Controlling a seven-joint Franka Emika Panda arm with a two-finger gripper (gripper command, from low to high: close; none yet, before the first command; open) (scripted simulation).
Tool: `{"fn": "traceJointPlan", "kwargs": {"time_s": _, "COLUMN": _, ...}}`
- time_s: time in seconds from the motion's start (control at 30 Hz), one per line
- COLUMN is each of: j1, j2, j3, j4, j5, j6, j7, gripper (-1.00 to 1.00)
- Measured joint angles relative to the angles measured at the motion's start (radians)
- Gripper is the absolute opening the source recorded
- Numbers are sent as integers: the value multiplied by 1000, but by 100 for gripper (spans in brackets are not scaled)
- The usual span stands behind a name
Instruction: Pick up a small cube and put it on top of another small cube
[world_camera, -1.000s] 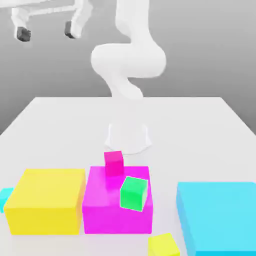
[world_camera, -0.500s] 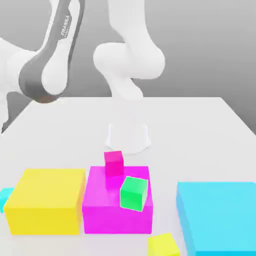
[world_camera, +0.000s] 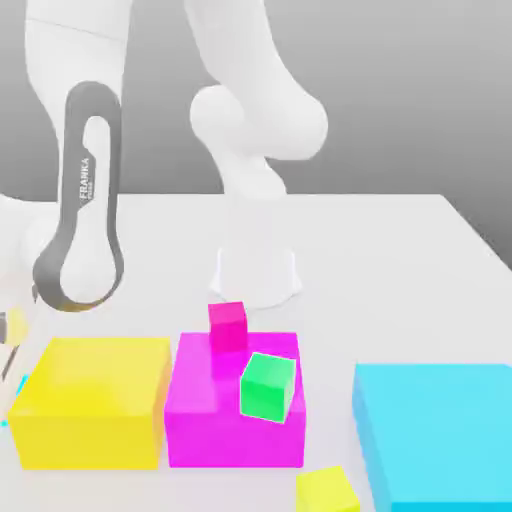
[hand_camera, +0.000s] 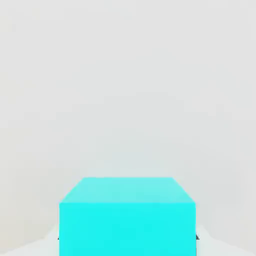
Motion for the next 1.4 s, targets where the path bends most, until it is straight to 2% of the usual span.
{"fn": "traceJointPlan", "kwargs": {"time_s": 0.13, "j1": 30, "j2": -129, "j3": -48, "j4": -29, "j5": -65, "j6": -100, "j7": 46, "gripper": -100}}
{"fn": "traceJointPlan", "kwargs": {"time_s": 0.2, "j1": 2, "j2": -153, "j3": -59, "j4": -44, "j5": -56, "j6": -120, "j7": 11, "gripper": -100}}
{"fn": "traceJointPlan", "kwargs": {"time_s": 0.5, "j1": -97, "j2": -308, "j3": -54, "j4": -162, "j5": 50, "j6": -206, "j7": -292, "gripper": -100}}
{"fn": "traceJointPlan", "kwargs": {"time_s": 0.77, "j1": 36, "j2": -576, "j3": -6, "j4": -300, "j5": 134, "j6": -362, "j7": -560, "gripper": -100}}
{"fn": "traceJointPlan", "kwargs": {"time_s": 1.2, "j1": 280, "j2": -1055, "j3": 303, "j4": -472, "j5": -17, "j6": -588, "j7": -621, "gripper": -100}}
{"fn": "traceJointPlan", "kwargs": {"time_s": 1.27, "j1": 292, "j2": -1055, "j3": 339, "j4": -493, "j5": -32, "j6": -555, "j7": -612, "gripper": -100}}
{"fn": "traceJointPlan", "kwargs": {"time_s": 1.4, "j1": 292, "j2": -946, "j3": 369, "j4": -537, "j5": -25, "j6": -397, "j7": -611, "gripper": -100}}
